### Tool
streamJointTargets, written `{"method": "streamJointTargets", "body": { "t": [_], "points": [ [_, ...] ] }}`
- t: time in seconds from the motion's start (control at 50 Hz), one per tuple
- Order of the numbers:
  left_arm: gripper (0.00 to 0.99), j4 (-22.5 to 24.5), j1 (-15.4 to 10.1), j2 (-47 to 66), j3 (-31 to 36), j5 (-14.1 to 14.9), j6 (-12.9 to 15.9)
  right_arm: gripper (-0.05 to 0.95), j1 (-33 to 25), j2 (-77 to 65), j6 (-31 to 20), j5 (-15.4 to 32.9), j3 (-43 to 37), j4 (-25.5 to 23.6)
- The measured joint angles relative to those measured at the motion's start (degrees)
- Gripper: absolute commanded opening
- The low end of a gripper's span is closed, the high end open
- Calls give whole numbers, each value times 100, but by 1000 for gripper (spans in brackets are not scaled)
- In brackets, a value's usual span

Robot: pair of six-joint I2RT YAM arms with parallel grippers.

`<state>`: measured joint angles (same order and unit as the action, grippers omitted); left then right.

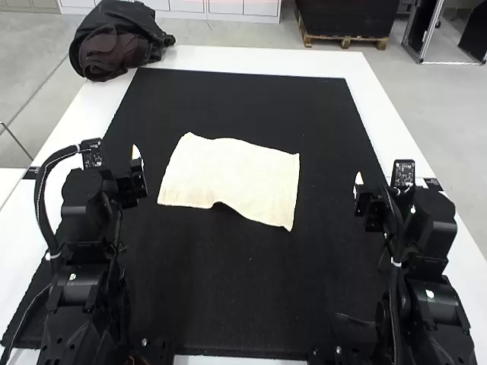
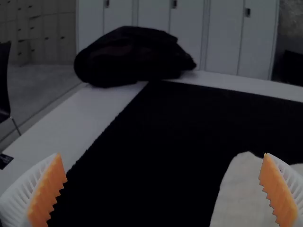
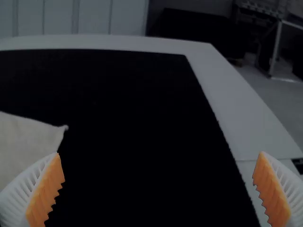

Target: Fold the towel.

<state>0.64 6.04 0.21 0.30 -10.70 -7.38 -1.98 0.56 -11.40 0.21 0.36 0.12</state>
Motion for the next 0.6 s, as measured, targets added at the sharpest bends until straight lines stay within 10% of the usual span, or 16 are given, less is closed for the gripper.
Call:
{"method": "streamJointTargets", "body": {
  "t": [0.6],
  "points": [
    [959, 0, 0, 0, 2, 0, 114, 921, -2, 0, -111, 0, 0, -2]
  ]
}}
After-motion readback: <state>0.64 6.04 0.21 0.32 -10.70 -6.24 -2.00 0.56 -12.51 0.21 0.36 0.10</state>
